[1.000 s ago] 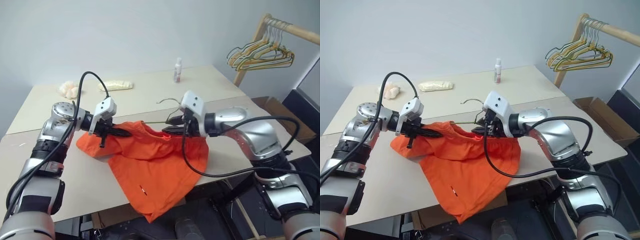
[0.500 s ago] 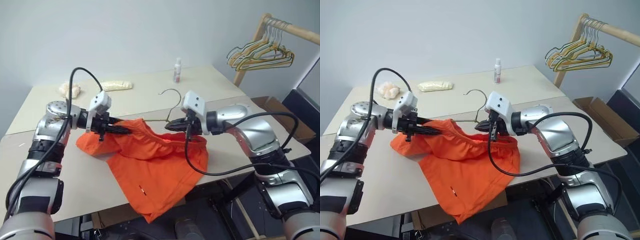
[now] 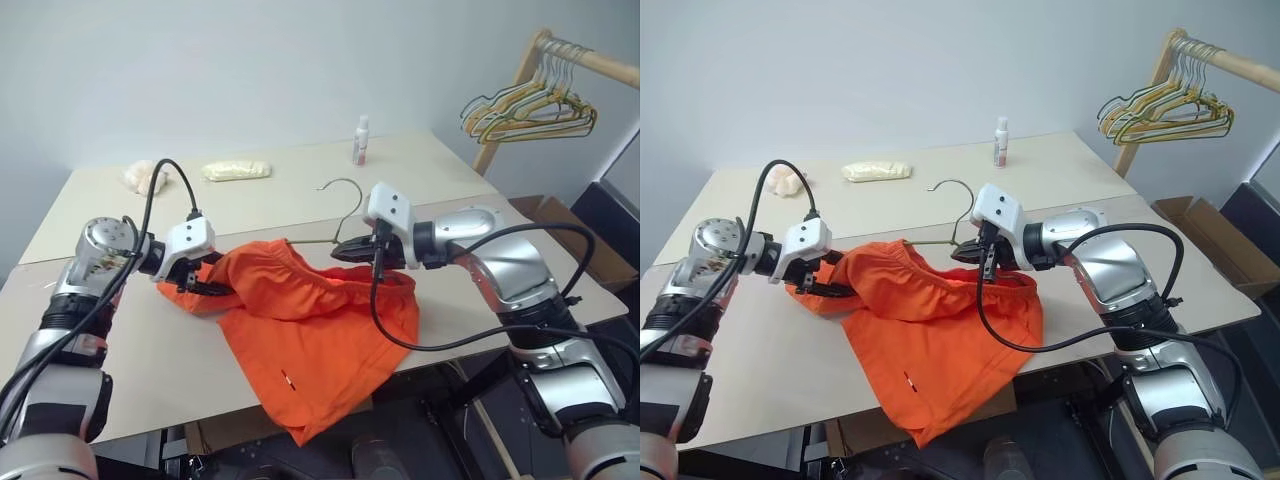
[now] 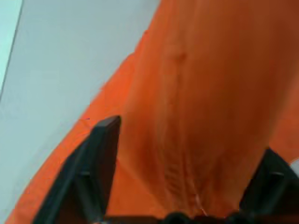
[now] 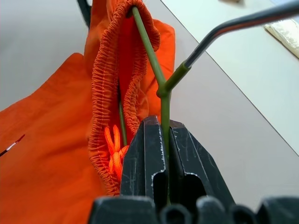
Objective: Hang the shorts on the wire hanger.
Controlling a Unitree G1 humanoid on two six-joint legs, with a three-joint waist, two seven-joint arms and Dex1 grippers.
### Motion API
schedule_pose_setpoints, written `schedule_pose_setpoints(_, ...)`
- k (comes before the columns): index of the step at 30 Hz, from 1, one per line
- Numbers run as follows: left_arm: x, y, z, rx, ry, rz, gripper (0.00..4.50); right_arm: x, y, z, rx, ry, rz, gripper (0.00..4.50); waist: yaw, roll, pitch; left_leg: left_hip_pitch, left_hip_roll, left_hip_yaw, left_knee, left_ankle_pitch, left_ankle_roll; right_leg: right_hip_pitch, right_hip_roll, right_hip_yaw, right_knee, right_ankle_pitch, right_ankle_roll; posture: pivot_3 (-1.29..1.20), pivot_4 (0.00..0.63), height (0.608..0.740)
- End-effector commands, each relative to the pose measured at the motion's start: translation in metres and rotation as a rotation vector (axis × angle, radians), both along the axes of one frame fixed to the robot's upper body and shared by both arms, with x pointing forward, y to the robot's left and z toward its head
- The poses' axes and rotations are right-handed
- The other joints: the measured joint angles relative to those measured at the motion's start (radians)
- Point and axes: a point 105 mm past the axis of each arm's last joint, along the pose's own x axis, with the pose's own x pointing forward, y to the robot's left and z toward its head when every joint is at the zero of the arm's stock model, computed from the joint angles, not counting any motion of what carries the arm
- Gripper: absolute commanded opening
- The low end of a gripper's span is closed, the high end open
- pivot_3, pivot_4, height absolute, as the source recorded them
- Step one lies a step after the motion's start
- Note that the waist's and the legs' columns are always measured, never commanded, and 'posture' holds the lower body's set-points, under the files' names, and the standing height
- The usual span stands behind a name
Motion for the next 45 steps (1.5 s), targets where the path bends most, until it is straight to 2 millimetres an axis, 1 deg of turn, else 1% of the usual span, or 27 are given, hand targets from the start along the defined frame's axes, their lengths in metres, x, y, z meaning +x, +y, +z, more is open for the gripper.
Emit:
schedule_pose_setpoints(1,0.011,-0.002,0.03,-0.037,-0.106,0.01,1.77,-0.002,-0.003,0.02,0.023,-0.07,0.007,0.0,-0.002,0.0,0.0,0.0,0.0,0.0,0.0,0.0,0.0,0.0,0.0,0.0,0.0,0.0,0.0,-0.23,0.0,0.74)
schedule_pose_setpoints(2,0.012,-0.002,0.031,-0.041,-0.11,0.012,1.49,-0.002,-0.003,0.019,0.021,-0.07,0.006,0.0,-0.004,0.0,0.0,0.0,0.0,0.0,0.0,0.0,0.0,0.0,0.0,0.0,0.0,0.0,0.0,-0.23,0.0,0.74)
schedule_pose_setpoints(3,0.012,-0.001,0.034,-0.057,-0.11,0.016,1.1,-0.002,-0.004,0.018,0.015,-0.069,0.002,0.0,-0.005,0.0,0.0,0.0,0.0,0.0,0.0,0.0,0.0,0.0,0.0,0.0,0.0,0.0,0.0,-0.23,0.0,0.74)
schedule_pose_setpoints(6,0.012,0.003,0.046,-0.084,-0.114,0.026,0.07,0.0,-0.009,0.007,-0.037,-0.075,-0.019,0.0,-0.01,0.0,0.0,0.001,0.0,0.0,0.0,0.0,0.0,0.0,0.0,0.0,0.0,0.0,0.0,-0.22,0.0,0.74)
schedule_pose_setpoints(9,0.011,0.01,0.056,-0.098,-0.127,0.039,0.03,0.001,-0.013,-0.002,-0.07,-0.072,-0.036,0.0,-0.011,0.0,0.0,0.001,0.0,0.0,0.0,0.0,0.0,0.0,0.0,0.0,0.0,0.0,0.0,-0.22,0.0,0.74)
schedule_pose_setpoints(13,0.008,0.014,0.071,-0.159,-0.128,0.044,0.03,0.004,-0.017,-0.014,-0.103,-0.074,-0.072,0.0,-0.01,0.0,0.0,0.001,0.0,0.0,0.0,0.0,0.0,0.0,0.0,0.0,0.0,0.0,0.0,-0.21,0.0,0.74)
schedule_pose_setpoints(17,0.004,0.017,0.075,-0.189,-0.118,0.049,0.03,0.011,-0.021,-0.019,-0.112,-0.098,-0.126,0.0,-0.008,0.0,0.0,0.001,0.0,0.0,0.0,0.0,0.0,0.0,0.0,0.0,0.0,0.0,0.0,-0.2,0.0,0.74)
schedule_pose_setpoints(20,-0.002,0.017,0.069,-0.177,-0.1,0.033,0.03,0.01,-0.022,-0.018,-0.087,-0.086,-0.134,0.0,-0.008,0.0,0.0,0.001,0.0,0.0,0.0,0.0,0.0,0.0,0.0,0.0,0.0,0.0,0.0,-0.2,0.0,0.74)
schedule_pose_setpoints(22,-0.007,0.016,0.062,-0.155,-0.075,0.016,0.03,0.009,-0.021,-0.014,-0.073,-0.085,-0.132,0.0,-0.009,0.0,0.0,0.001,0.0,0.0,0.0,0.0,0.0,0.0,0.0,0.0,0.0,0.0,0.0,-0.21,0.0,0.74)
schedule_pose_setpoints(26,-0.014,0.017,0.041,-0.066,-0.039,-0.006,0.03,0.008,-0.025,0.008,-0.042,-0.106,-0.133,0.0,-0.009,0.0,0.0,0.001,0.0,0.0,0.0,0.0,0.0,0.0,0.0,0.0,0.0,0.0,0.0,-0.22,0.0,0.74)
schedule_pose_setpoints(29,-0.008,0.016,0.033,-0.024,-0.069,0.031,0.67,-0.001,-0.024,0.024,-0.038,-0.102,-0.086,0.0,-0.008,0.0,0.0,0.001,0.0,0.0,0.0,0.0,0.0,0.0,0.0,0.0,0.0,0.0,0.0,-0.23,0.0,0.74)
schedule_pose_setpoints(31,-0.002,0.013,0.039,-0.043,-0.098,0.04,1.31,-0.007,-0.022,0.029,-0.062,-0.088,-0.047,0.0,-0.007,0.0,0.0,0.001,0.0,0.0,0.0,0.0,0.0,0.0,0.0,0.0,0.0,0.0,0.0,-0.24,0.0,0.74)
schedule_pose_setpoints(32,0.0,0.011,0.043,-0.053,-0.11,0.03,1.6,-0.008,-0.022,0.03,-0.073,-0.08,-0.04,0.0,-0.006,0.0,0.0,0.001,0.0,0.0,0.0,0.0,0.0,0.0,0.0,0.0,0.0,0.0,0.0,-0.24,0.0,0.74)
schedule_pose_setpoints(33,-0.001,0.008,0.05,-0.078,-0.123,0.007,2.01,-0.008,-0.022,0.03,-0.089,-0.071,-0.038,0.0,-0.007,0.0,0.0,0.001,0.0,0.0,0.0,0.0,0.0,0.001,0.0,0.0,0.0,0.0,0.0,-0.24,0.0,0.74)
schedule_pose_setpoints(36,-0.009,-0.011,0.08,-0.194,-0.151,-0.122,2.98,-0.007,-0.024,0.029,-0.171,-0.061,-0.029,0.0,-0.009,0.0,0.0,0.001,0.0,0.0,0.0,0.0,0.0,0.001,0.0,-0.001,-0.001,0.0,0.0,-0.25,0.0,0.74)
schedule_pose_setpoints(38,-0.02,-0.026,0.099,-0.279,-0.129,-0.226,2.98,-0.002,-0.023,0.03,-0.212,-0.064,-0.034,0.0,-0.012,0.0,0.0,0.0,0.0,0.0,0.0,0.0,0.0,0.0,0.0,-0.001,-0.001,0.0,0.0,-0.25,0.0,0.74)
schedule_pose_setpoints(40,-0.03,-0.039,0.107,-0.321,-0.102,-0.303,2.98,0.004,-0.02,0.031,-0.234,-0.065,-0.042,0.0,-0.015,0.0,0.0,0.0,0.0,0.0,0.0,0.0,0.0,0.0,0.0,0.0,0.0,0.0,0.0,-0.25,0.0,0.74)
schedule_pose_setpoints(41,-0.034,-0.044,0.106,-0.32,-0.09,-0.337,2.98,0.006,-0.019,0.031,-0.241,-0.068,-0.044,0.0,-0.015,0.0,0.0,0.0,0.0,0.0,0.0,0.0,0.0,0.0,0.0,0.001,0.0,0.0,0.0,-0.25,0.0,0.74)
schedule_pose_setpoints(43,-0.04,-0.054,0.097,-0.285,-0.067,-0.4,2.98,0.011,-0.014,0.032,-0.247,-0.073,-0.047,0.0,-0.017,0.0,0.0,0.002,0.0,0.0,-0.001,0.0,0.0,0.0,0.0,0.001,0.0,0.0,0.0,-0.25,0.0,0.74)
schedule_pose_setpoints(45,-0.041,-0.059,0.088,-0.237,-0.065,-0.438,2.98,0.014,-0.011,0.033,-0.249,-0.077,-0.049,0.0,-0.016,0.0,0.0,0.003,0.001,0.0,-0.001,0.0,0.0,0.001,0.0,0.001,0.0,0.0,0.0,-0.25,0.0,0.74)
